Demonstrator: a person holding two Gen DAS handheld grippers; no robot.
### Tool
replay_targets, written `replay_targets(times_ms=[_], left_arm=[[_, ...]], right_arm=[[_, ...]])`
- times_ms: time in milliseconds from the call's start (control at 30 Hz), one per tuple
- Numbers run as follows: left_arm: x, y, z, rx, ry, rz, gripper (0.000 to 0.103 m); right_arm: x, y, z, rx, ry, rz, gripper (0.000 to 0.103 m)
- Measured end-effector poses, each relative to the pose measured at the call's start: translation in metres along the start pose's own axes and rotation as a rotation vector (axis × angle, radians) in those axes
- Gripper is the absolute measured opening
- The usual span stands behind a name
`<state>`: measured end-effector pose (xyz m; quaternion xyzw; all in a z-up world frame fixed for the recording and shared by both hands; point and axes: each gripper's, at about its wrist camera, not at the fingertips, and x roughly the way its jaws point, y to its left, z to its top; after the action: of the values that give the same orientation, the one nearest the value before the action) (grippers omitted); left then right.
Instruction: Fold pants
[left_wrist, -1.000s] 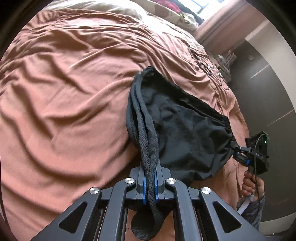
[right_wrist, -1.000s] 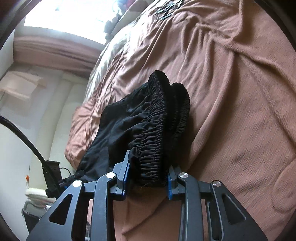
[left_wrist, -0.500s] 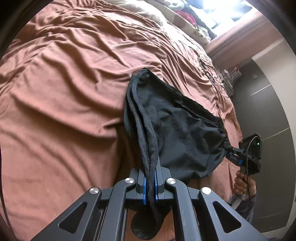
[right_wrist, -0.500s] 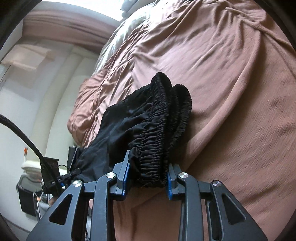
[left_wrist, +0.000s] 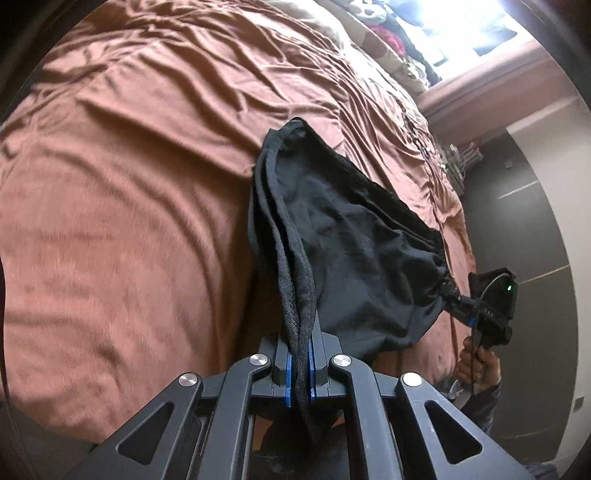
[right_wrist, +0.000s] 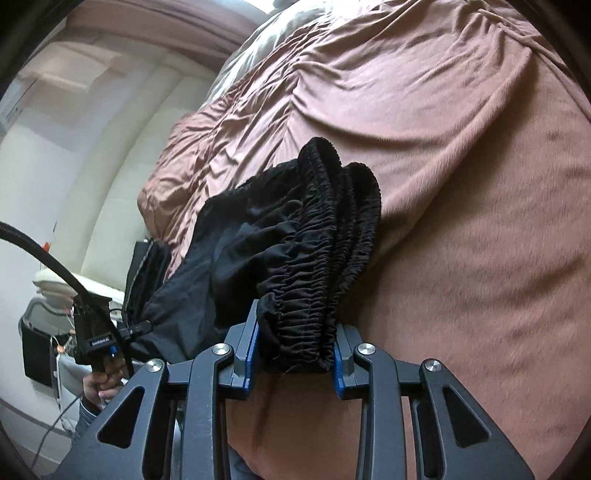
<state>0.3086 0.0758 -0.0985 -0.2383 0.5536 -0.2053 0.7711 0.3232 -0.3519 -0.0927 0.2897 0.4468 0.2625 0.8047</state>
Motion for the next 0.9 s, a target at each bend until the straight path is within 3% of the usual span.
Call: replay_targets(times_ms=[267, 367, 433, 500, 567, 667, 900], left_arm=[[0.019, 0.024, -0.010, -0.084, 0.035, -0.052, 0.007], [0.026, 0.030, -0.011, -0.101, 0.048, -0.036, 0.010], [0.028, 0.031, -0.013, -0.100, 0.045, -0.046, 0.020], [0.026, 0.034, -0.016, -0.097, 0.021, -0.053, 0.050], [0.022, 0.036, -0.019, -0.094, -0.012, -0.047, 0.060], [0.015, 0.041, -0.023, -0.107, -0.051, -0.076, 0.061], [0.004, 0.042, -0.043, -0.118, -0.127, -0.066, 0.061]], right_arm=[[0.011, -0.001, 0.000, 0.002, 0.013, -0.045, 0.029], [0.014, 0.000, 0.001, -0.008, 0.031, -0.132, 0.047], [0.012, 0.006, 0.004, -0.024, 0.005, -0.170, 0.059], [0.008, 0.016, 0.005, -0.047, -0.023, -0.195, 0.061], [0.001, 0.024, 0.006, -0.068, -0.044, -0.215, 0.061], [-0.006, 0.042, 0.009, -0.131, -0.062, -0.261, 0.061], [0.013, 0.090, 0.027, -0.339, -0.034, -0.376, 0.061]])
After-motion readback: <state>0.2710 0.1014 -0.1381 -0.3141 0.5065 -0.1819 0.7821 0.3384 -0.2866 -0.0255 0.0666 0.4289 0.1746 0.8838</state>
